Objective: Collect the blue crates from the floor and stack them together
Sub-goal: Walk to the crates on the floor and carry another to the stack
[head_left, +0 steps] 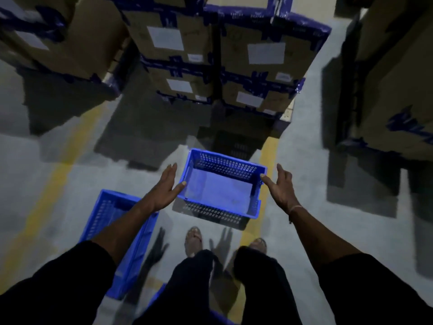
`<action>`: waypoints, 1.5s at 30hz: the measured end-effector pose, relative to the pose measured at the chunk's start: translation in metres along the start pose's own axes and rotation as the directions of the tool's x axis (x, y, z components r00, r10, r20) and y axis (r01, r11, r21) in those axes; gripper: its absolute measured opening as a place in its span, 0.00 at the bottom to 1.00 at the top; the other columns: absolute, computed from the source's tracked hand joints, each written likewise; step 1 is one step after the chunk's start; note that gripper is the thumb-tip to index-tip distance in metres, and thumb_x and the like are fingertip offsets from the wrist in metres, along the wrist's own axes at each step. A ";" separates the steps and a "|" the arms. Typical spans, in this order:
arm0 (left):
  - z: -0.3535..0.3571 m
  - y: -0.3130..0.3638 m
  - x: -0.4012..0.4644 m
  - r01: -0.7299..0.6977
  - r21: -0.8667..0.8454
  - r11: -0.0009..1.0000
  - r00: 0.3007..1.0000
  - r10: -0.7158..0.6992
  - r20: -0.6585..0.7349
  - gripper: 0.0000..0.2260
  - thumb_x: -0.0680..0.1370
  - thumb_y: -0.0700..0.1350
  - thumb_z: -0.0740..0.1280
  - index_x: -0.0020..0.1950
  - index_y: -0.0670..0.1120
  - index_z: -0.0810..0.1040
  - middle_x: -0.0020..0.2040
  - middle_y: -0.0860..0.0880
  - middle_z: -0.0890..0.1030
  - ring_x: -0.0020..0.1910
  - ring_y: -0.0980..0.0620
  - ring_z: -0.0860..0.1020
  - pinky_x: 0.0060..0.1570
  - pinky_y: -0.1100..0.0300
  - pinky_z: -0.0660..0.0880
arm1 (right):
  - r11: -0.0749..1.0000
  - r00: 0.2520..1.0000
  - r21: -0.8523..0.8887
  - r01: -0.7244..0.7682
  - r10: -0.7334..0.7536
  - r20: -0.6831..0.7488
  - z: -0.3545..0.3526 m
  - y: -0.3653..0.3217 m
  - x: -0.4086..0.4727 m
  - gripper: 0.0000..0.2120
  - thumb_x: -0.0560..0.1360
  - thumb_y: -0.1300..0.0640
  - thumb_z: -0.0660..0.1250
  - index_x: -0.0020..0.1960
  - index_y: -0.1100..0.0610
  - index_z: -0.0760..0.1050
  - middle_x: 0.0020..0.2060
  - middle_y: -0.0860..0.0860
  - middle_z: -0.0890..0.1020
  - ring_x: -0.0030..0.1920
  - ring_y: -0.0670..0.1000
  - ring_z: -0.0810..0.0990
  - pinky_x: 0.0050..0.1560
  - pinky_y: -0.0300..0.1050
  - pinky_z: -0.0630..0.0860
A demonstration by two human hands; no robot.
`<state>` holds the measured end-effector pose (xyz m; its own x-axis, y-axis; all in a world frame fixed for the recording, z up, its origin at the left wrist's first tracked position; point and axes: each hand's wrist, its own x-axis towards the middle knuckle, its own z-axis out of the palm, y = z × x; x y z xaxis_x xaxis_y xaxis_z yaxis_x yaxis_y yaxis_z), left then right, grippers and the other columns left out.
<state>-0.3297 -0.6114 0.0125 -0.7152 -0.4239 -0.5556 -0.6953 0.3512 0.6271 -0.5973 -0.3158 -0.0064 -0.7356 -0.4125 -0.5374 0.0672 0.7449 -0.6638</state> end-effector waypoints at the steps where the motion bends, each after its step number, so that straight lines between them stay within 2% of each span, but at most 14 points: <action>1: 0.001 -0.013 0.015 0.000 0.002 1.000 1.000 0.000 0.015 0.36 0.83 0.60 0.59 0.84 0.52 0.44 0.84 0.54 0.43 0.83 0.50 0.52 0.80 0.46 0.56 | 1.000 1.000 0.015 -0.021 0.021 -0.012 0.014 0.005 0.009 0.43 0.76 0.34 0.67 0.82 0.51 0.53 0.78 0.55 0.57 0.77 0.61 0.61 0.75 0.62 0.63; 6: 0.026 -0.068 0.099 -0.022 0.013 1.000 0.999 0.021 0.037 0.36 0.84 0.56 0.61 0.84 0.48 0.44 0.84 0.52 0.43 0.83 0.52 0.49 0.81 0.49 0.53 | 0.994 0.994 0.058 -0.097 0.100 -0.054 0.077 0.047 0.061 0.38 0.78 0.39 0.67 0.81 0.49 0.55 0.77 0.55 0.58 0.75 0.63 0.64 0.72 0.60 0.65; 9: 0.052 -0.101 0.153 -0.045 0.067 0.997 0.999 0.043 0.021 0.35 0.85 0.54 0.61 0.84 0.45 0.45 0.84 0.50 0.45 0.83 0.53 0.45 0.80 0.56 0.46 | 0.986 0.985 0.085 -0.146 0.152 -0.078 0.113 0.086 0.097 0.40 0.78 0.38 0.67 0.82 0.49 0.53 0.78 0.54 0.58 0.76 0.63 0.63 0.72 0.61 0.65; 11: 0.071 -0.125 0.189 -0.050 0.106 0.993 0.999 0.049 0.011 0.35 0.85 0.51 0.62 0.84 0.42 0.47 0.84 0.46 0.48 0.83 0.49 0.46 0.78 0.58 0.46 | 0.978 0.975 0.102 -0.183 0.193 -0.107 0.136 0.119 0.119 0.43 0.77 0.38 0.68 0.83 0.50 0.50 0.79 0.54 0.56 0.77 0.63 0.61 0.73 0.62 0.65; 17: 0.121 -0.197 0.281 -0.052 0.186 0.981 0.998 0.058 -0.023 0.36 0.83 0.48 0.66 0.84 0.42 0.50 0.83 0.40 0.52 0.83 0.41 0.48 0.79 0.50 0.49 | 0.969 0.957 0.031 -0.244 0.246 -0.155 0.187 0.209 0.176 0.51 0.73 0.40 0.74 0.83 0.52 0.45 0.80 0.56 0.54 0.77 0.64 0.61 0.73 0.62 0.66; 21: 0.141 -0.239 0.328 0.041 0.229 0.973 0.997 -0.023 -0.079 0.39 0.80 0.56 0.66 0.84 0.50 0.48 0.83 0.37 0.51 0.82 0.35 0.49 0.78 0.44 0.51 | 0.971 0.962 -0.031 -0.237 0.230 -0.149 0.205 0.250 0.220 0.55 0.72 0.43 0.77 0.83 0.52 0.42 0.81 0.56 0.53 0.77 0.64 0.63 0.72 0.61 0.67; 24: 0.154 -0.257 0.350 0.111 0.187 0.976 0.990 -0.092 -0.105 0.40 0.81 0.50 0.69 0.84 0.54 0.46 0.83 0.38 0.47 0.82 0.35 0.48 0.77 0.40 0.52 | 0.969 0.957 -0.004 -0.247 0.243 -0.156 0.216 0.266 0.247 0.58 0.71 0.47 0.79 0.83 0.54 0.39 0.82 0.57 0.52 0.78 0.62 0.62 0.72 0.58 0.66; 27: 0.163 -0.270 0.367 0.096 0.121 0.988 0.992 -0.086 -0.088 0.42 0.78 0.50 0.69 0.84 0.51 0.45 0.83 0.38 0.52 0.81 0.36 0.51 0.77 0.37 0.56 | 0.966 0.949 0.075 -0.248 0.258 -0.182 0.224 0.275 0.271 0.61 0.68 0.47 0.80 0.83 0.52 0.37 0.79 0.58 0.63 0.73 0.62 0.70 0.71 0.60 0.70; 29: 0.165 -0.285 0.382 0.111 0.084 0.990 0.991 -0.103 -0.089 0.43 0.72 0.56 0.69 0.82 0.52 0.49 0.79 0.36 0.61 0.77 0.34 0.63 0.71 0.33 0.66 | 0.963 0.941 0.096 -0.253 0.267 -0.209 0.226 0.279 0.282 0.62 0.68 0.47 0.80 0.82 0.50 0.36 0.75 0.59 0.70 0.69 0.63 0.75 0.68 0.61 0.72; 31: 0.168 -0.290 0.388 0.114 0.068 0.991 0.988 -0.106 -0.113 0.44 0.70 0.57 0.68 0.82 0.53 0.50 0.76 0.37 0.66 0.71 0.34 0.71 0.65 0.34 0.73 | 0.965 0.941 0.096 -0.245 0.260 -0.216 0.227 0.283 0.290 0.61 0.70 0.47 0.79 0.82 0.48 0.35 0.70 0.60 0.76 0.65 0.64 0.78 0.66 0.62 0.74; 35: 0.173 -0.274 0.376 0.083 0.118 0.990 0.989 -0.067 -0.132 0.46 0.78 0.45 0.70 0.83 0.57 0.39 0.76 0.37 0.63 0.70 0.31 0.69 0.67 0.35 0.70 | 0.970 0.942 0.068 -0.234 0.244 -0.232 0.228 0.288 0.299 0.61 0.70 0.46 0.79 0.80 0.43 0.31 0.64 0.62 0.80 0.59 0.66 0.81 0.62 0.65 0.76; 40: 0.169 -0.273 0.379 0.082 0.160 0.984 0.989 -0.060 -0.137 0.44 0.79 0.49 0.68 0.80 0.66 0.37 0.70 0.37 0.64 0.64 0.27 0.72 0.63 0.34 0.72 | 0.978 0.942 0.019 -0.209 0.207 -0.264 0.227 0.294 0.298 0.64 0.60 0.35 0.75 0.78 0.37 0.32 0.64 0.62 0.78 0.60 0.66 0.80 0.60 0.68 0.77; 45: 0.153 -0.245 0.369 0.039 0.197 0.980 0.991 -0.012 -0.133 0.44 0.80 0.49 0.68 0.81 0.65 0.37 0.70 0.39 0.63 0.65 0.29 0.72 0.65 0.35 0.72 | 0.984 0.935 -0.005 -0.179 0.168 -0.313 0.209 0.286 0.278 0.62 0.59 0.35 0.75 0.76 0.34 0.33 0.67 0.62 0.76 0.61 0.67 0.80 0.59 0.70 0.77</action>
<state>-0.4336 -0.7264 -0.4294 -0.6908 -0.5356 -0.4857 -0.7227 0.4923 0.4851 -0.6416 -0.3266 -0.4541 -0.8873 -0.0958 -0.4510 0.1945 0.8091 -0.5546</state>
